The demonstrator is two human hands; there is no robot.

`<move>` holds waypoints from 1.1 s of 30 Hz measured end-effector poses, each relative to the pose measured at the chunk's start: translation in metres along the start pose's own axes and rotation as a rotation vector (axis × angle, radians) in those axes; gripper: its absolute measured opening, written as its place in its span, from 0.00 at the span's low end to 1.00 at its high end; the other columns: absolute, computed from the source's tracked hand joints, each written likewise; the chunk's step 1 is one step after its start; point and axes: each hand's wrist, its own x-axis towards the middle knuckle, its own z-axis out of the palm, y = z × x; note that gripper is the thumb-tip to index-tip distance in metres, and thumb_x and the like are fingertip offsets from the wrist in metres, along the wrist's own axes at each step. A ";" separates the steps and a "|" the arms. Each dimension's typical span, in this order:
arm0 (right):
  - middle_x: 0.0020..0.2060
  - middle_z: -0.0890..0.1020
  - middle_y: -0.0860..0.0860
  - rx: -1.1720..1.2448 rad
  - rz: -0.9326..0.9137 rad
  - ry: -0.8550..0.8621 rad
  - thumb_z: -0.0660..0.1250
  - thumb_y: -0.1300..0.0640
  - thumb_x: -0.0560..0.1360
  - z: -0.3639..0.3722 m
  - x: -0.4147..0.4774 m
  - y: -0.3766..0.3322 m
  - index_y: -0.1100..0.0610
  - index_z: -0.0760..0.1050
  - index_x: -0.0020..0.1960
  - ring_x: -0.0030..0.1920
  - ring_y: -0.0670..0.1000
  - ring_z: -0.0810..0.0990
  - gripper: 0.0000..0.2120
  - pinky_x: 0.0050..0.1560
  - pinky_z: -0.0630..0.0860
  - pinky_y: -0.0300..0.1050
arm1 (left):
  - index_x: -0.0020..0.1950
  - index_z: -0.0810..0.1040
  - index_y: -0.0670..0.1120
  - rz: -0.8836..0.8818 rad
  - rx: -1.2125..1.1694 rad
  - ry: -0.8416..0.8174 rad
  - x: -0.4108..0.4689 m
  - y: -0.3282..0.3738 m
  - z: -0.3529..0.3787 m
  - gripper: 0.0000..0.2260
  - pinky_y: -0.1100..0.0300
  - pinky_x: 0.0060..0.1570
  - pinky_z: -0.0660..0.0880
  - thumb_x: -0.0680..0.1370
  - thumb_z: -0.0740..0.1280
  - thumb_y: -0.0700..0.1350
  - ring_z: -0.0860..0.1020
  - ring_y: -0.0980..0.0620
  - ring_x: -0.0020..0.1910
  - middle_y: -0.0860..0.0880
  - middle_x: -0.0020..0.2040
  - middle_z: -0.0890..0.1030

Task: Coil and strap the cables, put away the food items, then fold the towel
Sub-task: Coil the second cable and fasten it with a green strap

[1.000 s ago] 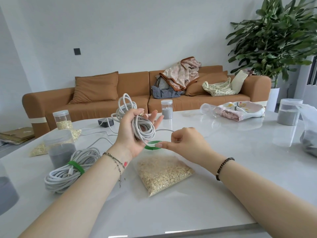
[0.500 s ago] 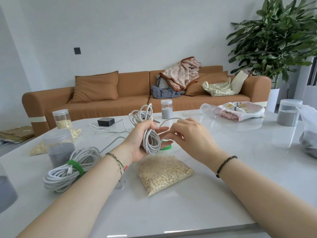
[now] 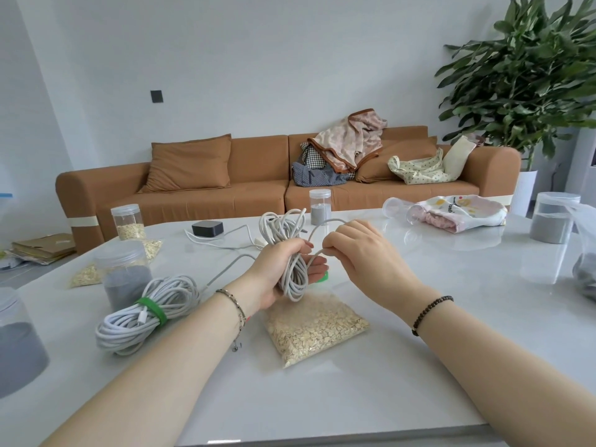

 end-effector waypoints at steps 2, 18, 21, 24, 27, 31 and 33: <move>0.37 0.77 0.48 0.038 0.031 0.022 0.60 0.49 0.81 -0.004 0.001 -0.001 0.57 0.76 0.43 0.42 0.53 0.74 0.14 0.50 0.69 0.44 | 0.50 0.76 0.37 -0.010 0.033 -0.007 0.001 -0.001 0.000 0.05 0.55 0.38 0.82 0.80 0.64 0.39 0.83 0.45 0.35 0.40 0.37 0.82; 0.38 0.75 0.48 0.374 0.378 0.153 0.66 0.58 0.81 -0.007 0.000 0.001 0.57 0.75 0.45 0.39 0.50 0.72 0.07 0.39 0.68 0.45 | 0.48 0.71 0.43 -0.078 -0.123 -0.303 -0.005 0.008 -0.006 0.06 0.66 0.25 0.63 0.75 0.64 0.44 0.63 0.57 0.24 0.51 0.27 0.65; 0.34 0.75 0.51 0.399 0.409 0.173 0.67 0.55 0.81 -0.008 0.001 0.001 0.58 0.75 0.43 0.36 0.51 0.71 0.10 0.36 0.68 0.43 | 0.41 0.70 0.44 0.028 -0.159 -0.305 -0.007 0.012 -0.005 0.04 0.66 0.25 0.63 0.74 0.64 0.42 0.62 0.57 0.24 0.52 0.27 0.65; 0.30 0.75 0.53 0.416 0.440 0.208 0.68 0.53 0.80 -0.011 0.001 0.000 0.59 0.75 0.41 0.34 0.51 0.70 0.12 0.33 0.65 0.41 | 0.36 0.74 0.45 0.205 -0.269 -0.255 -0.004 0.017 -0.008 0.08 0.65 0.25 0.64 0.76 0.63 0.41 0.62 0.56 0.24 0.52 0.26 0.65; 0.34 0.76 0.50 0.378 0.372 0.214 0.65 0.56 0.82 -0.012 0.001 -0.003 0.57 0.77 0.47 0.36 0.51 0.71 0.07 0.35 0.69 0.48 | 0.36 0.71 0.46 0.359 -0.383 -0.112 0.001 0.019 -0.013 0.12 0.65 0.27 0.64 0.80 0.60 0.41 0.62 0.56 0.25 0.52 0.27 0.65; 0.41 0.76 0.49 0.343 0.294 0.285 0.62 0.58 0.83 -0.018 0.003 -0.008 0.57 0.79 0.54 0.41 0.49 0.73 0.08 0.40 0.71 0.43 | 0.37 0.73 0.47 0.223 -0.438 -0.090 0.003 0.019 -0.013 0.11 0.67 0.27 0.66 0.77 0.68 0.48 0.65 0.57 0.25 0.52 0.28 0.67; 0.42 0.76 0.48 0.355 0.313 0.374 0.61 0.62 0.82 -0.024 0.004 -0.007 0.59 0.80 0.54 0.42 0.42 0.72 0.08 0.43 0.69 0.35 | 0.39 0.74 0.46 0.086 -0.338 -0.127 0.001 0.017 -0.011 0.11 0.67 0.25 0.69 0.74 0.72 0.51 0.67 0.57 0.24 0.52 0.28 0.69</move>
